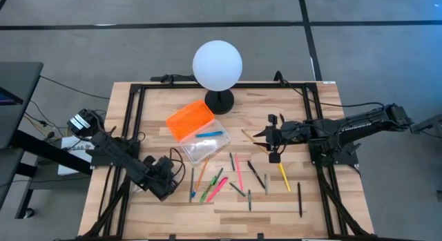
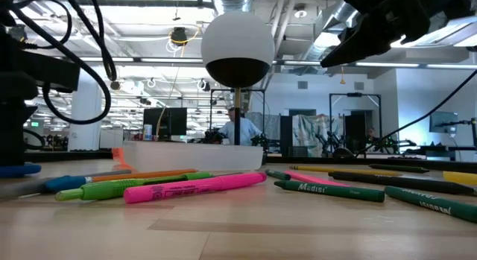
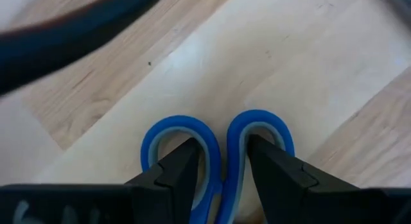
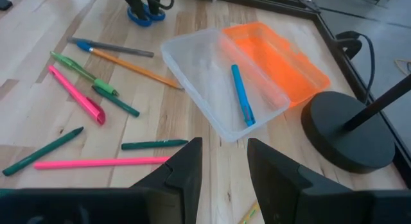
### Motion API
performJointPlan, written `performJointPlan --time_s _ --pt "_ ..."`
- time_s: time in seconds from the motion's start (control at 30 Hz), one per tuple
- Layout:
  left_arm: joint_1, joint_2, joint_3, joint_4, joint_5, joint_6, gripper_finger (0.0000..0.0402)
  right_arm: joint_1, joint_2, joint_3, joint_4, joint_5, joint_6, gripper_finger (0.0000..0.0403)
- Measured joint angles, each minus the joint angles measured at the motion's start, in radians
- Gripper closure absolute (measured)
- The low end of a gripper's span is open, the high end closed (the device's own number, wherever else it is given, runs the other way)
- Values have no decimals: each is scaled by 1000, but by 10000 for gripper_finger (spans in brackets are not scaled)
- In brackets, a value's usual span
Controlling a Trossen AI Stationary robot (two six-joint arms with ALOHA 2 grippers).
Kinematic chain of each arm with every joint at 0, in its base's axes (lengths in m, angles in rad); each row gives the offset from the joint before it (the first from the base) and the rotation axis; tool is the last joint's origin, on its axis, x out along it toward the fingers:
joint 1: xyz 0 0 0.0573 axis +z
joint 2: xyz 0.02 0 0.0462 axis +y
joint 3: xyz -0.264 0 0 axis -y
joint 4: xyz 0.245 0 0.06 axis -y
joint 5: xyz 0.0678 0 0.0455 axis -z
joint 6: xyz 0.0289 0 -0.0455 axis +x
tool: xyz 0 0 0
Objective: Pick & place school supplies into a supply box
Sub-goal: Put the blue scissors into the orange supply box
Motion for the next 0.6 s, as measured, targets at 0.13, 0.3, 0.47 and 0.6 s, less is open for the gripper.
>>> performJointPlan --time_s 0.13,0.3,0.47,0.6 --pt "7 -5 26 7 -22 80 265 0 0 0 3 0 0 285" --pt "38 2 30 19 -7 94 265 0 0 0 10 0 0 285" --pt "72 1 30 42 10 167 265 0 0 0 14 0 0 285" --pt "103 1 31 59 36 229 265 0 0 0 14 0 0 285"
